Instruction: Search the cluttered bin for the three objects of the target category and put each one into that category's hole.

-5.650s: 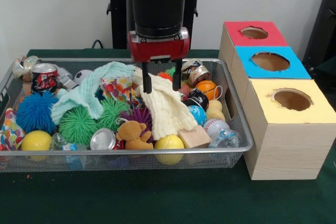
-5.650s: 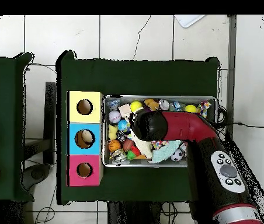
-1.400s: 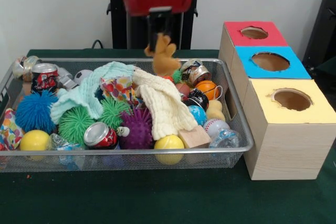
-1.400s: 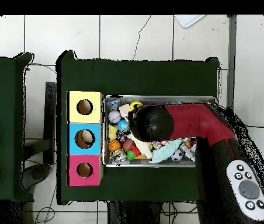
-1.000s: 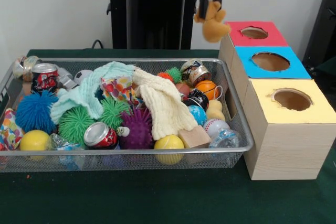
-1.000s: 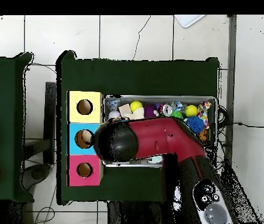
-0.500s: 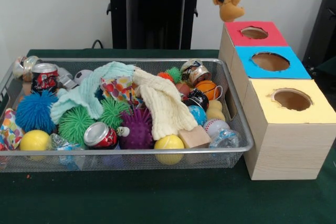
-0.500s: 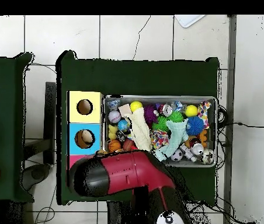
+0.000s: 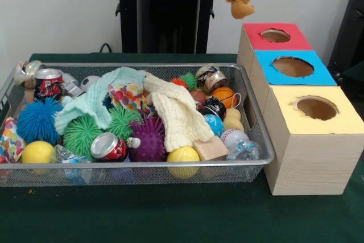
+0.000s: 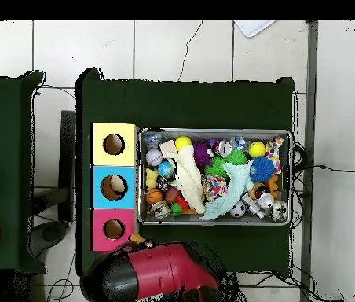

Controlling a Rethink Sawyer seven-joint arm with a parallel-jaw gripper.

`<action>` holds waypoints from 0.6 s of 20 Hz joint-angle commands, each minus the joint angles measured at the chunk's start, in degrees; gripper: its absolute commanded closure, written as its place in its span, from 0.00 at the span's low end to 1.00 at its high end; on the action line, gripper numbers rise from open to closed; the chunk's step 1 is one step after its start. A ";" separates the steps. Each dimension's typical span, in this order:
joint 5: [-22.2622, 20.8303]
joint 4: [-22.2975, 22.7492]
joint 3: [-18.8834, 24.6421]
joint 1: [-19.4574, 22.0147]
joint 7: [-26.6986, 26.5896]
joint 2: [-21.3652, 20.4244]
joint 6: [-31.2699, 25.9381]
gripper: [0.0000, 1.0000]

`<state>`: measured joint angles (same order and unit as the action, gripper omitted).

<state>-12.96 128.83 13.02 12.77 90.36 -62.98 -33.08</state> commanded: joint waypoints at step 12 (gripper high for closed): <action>15.41 8.36 -9.81 -20.11 27.07 3.00 10.47 1.00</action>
<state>-3.29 138.18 6.85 -2.53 94.62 -62.81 -24.28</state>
